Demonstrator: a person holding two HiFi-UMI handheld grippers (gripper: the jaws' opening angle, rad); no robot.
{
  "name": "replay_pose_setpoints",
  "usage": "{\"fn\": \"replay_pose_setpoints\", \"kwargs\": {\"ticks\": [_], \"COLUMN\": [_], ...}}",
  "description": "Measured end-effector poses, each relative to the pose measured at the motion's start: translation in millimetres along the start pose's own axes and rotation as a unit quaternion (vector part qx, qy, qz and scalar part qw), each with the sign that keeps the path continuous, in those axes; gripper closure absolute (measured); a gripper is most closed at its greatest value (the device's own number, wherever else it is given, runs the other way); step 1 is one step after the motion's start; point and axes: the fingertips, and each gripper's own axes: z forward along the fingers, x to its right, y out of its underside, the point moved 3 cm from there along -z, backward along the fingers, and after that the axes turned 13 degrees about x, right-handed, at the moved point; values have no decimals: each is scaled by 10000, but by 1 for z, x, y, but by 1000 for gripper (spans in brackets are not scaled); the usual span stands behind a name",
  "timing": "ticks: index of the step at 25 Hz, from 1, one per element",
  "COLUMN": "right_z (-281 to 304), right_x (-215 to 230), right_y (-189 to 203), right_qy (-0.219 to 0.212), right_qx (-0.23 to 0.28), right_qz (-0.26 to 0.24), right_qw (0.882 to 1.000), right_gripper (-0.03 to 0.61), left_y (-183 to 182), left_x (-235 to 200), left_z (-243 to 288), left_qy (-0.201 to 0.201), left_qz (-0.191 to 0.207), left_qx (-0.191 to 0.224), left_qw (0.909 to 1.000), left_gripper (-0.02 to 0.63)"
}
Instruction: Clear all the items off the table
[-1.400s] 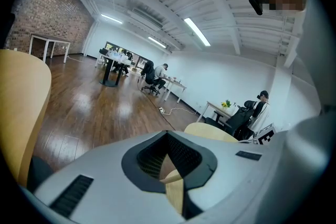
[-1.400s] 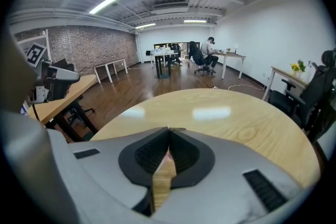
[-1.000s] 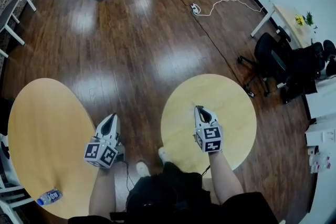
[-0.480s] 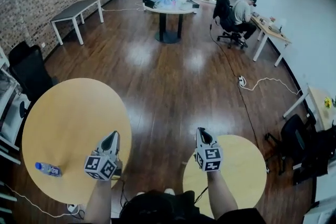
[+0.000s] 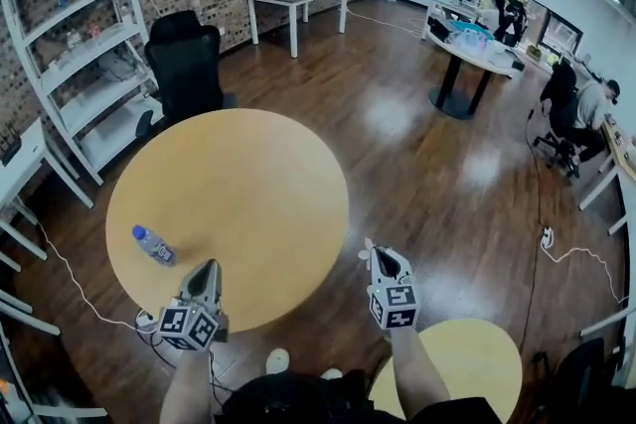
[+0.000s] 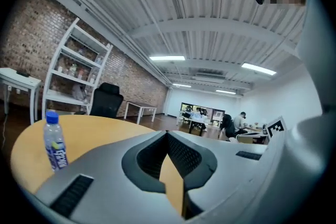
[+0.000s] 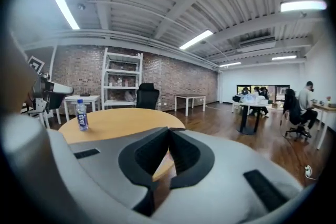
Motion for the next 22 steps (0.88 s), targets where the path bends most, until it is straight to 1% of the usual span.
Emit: {"fn": "replay_pose_setpoints", "kwargs": {"ticks": [3, 6, 7, 9, 12, 16, 22], "right_z": [34, 60, 65, 75, 92, 111, 146], "right_x": [-40, -58, -62, -74, -95, -120, -124], "right_y": [-11, -30, -36, -45, -52, -46, -32], "right_qy": [-427, -685, -734, -735, -696, -850, -994], "right_qx": [76, 184, 216, 271, 311, 234, 94], "right_qz": [-140, -302, -342, -422, -548, -667, -580], "right_qw": [9990, 9970, 9965, 9960, 9956, 9939, 9933], "right_gripper": [577, 577, 577, 575, 577, 577, 577], "left_y": [-9, -16, -18, -19, -12, -5, 9], "left_x": [-37, -62, -68, -81, -100, -112, -128], "left_z": [-19, -19, -18, -12, -3, 2, 17], "left_qy": [-335, -666, -713, -649, -481, -366, -454], "left_qz": [43, -44, -56, -57, -211, -271, -288], "left_qx": [137, 390, 466, 526, 526, 422, 242], "left_qw": [9993, 9970, 9964, 9965, 9972, 9981, 9983], "left_gripper": [614, 614, 614, 614, 614, 614, 614]}}
